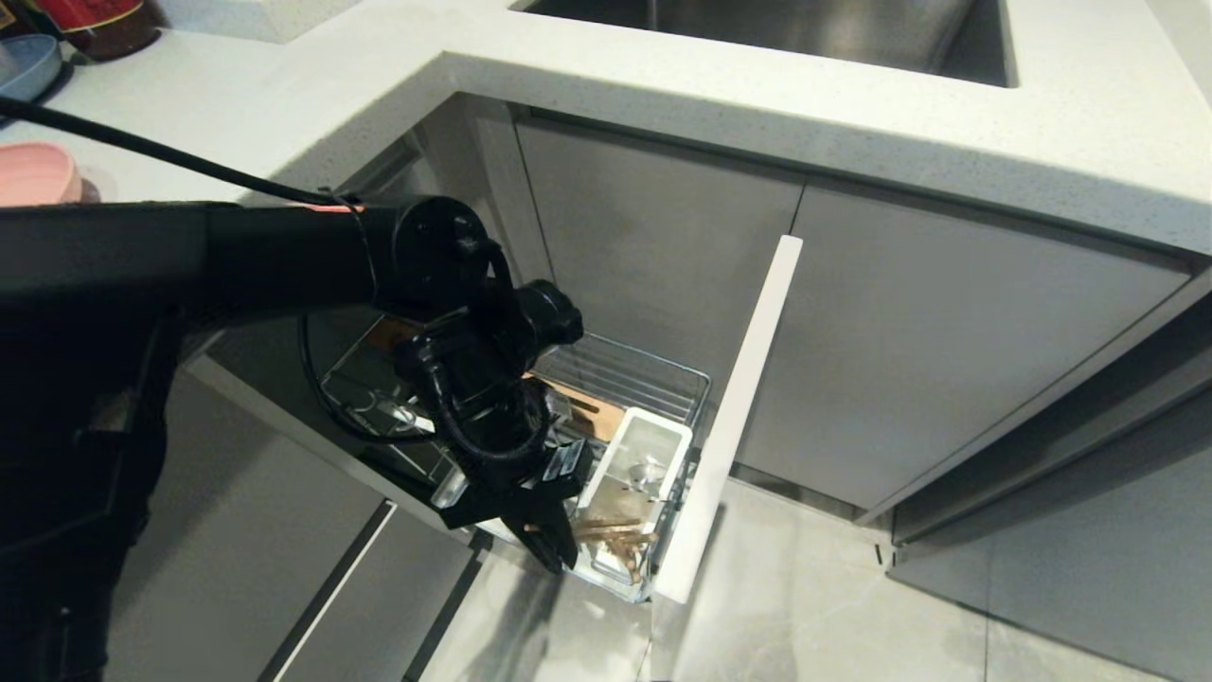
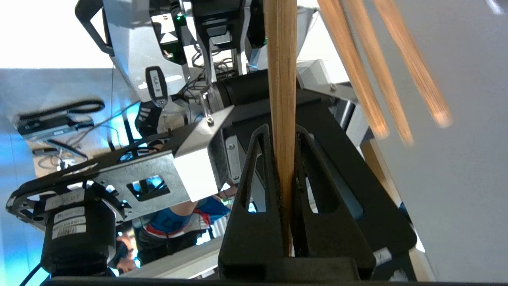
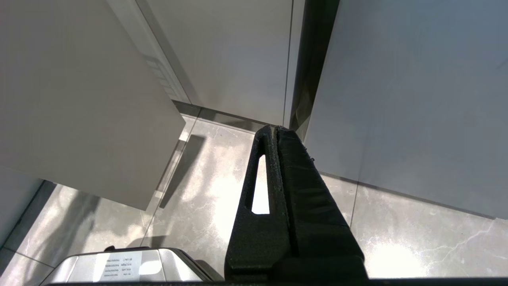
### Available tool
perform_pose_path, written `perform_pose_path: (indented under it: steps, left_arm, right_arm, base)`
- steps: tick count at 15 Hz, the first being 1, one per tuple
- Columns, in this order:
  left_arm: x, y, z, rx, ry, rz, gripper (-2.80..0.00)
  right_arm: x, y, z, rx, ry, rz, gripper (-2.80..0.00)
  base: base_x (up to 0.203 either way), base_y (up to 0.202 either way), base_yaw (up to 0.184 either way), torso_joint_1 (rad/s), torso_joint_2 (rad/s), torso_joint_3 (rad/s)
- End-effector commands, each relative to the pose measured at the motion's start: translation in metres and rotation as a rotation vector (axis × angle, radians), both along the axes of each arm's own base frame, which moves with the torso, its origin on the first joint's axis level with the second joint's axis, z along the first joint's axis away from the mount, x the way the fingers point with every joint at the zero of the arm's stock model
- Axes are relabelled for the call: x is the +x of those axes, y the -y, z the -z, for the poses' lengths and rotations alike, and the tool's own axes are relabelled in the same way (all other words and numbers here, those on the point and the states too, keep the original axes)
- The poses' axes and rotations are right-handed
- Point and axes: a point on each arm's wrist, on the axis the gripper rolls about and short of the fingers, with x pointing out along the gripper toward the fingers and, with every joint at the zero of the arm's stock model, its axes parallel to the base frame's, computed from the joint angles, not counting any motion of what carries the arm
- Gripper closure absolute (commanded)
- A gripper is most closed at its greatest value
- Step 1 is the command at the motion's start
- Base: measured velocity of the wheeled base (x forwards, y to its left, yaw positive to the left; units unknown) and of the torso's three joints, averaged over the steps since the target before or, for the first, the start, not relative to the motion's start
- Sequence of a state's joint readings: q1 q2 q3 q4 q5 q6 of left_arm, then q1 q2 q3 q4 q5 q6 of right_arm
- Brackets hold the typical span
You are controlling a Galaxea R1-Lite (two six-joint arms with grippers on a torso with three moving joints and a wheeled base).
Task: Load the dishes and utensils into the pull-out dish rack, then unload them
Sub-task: Take the chopsticks out of the cupboard
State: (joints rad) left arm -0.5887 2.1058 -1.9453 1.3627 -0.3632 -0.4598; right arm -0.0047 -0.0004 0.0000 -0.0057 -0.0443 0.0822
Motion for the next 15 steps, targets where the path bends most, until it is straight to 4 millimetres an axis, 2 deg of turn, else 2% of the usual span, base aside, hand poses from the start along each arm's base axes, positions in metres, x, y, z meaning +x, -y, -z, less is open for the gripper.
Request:
perform_pose_path:
  steps: [1, 7, 15]
  left_arm:
    - [-0.014, -0.005, -0.018, -0.02, 0.026, 0.009, 0.0]
    - [-0.033, -0.016, -0.044, -0.02, 0.087, 0.015, 0.0]
    - [-0.077, -0.043, -0.094, -0.094, 0.234, 0.024, 0.0]
  right_arm:
    - [0.0, 0.0, 0.0, 0.001, 0.005, 0.009, 0.0]
    - [0.0, 0.0, 0.0, 0.001, 0.005, 0.0, 0.0]
    - [0.0, 0.0, 0.0, 0.001, 0.005, 0.0, 0.0]
  base:
    - [0.0, 0.0, 0.0, 0.0, 0.0, 0.0]
    - [0.0, 0.0, 0.0, 0.0, 0.0, 0.0]
    - [0.0, 0.0, 0.0, 0.0, 0.0, 0.0]
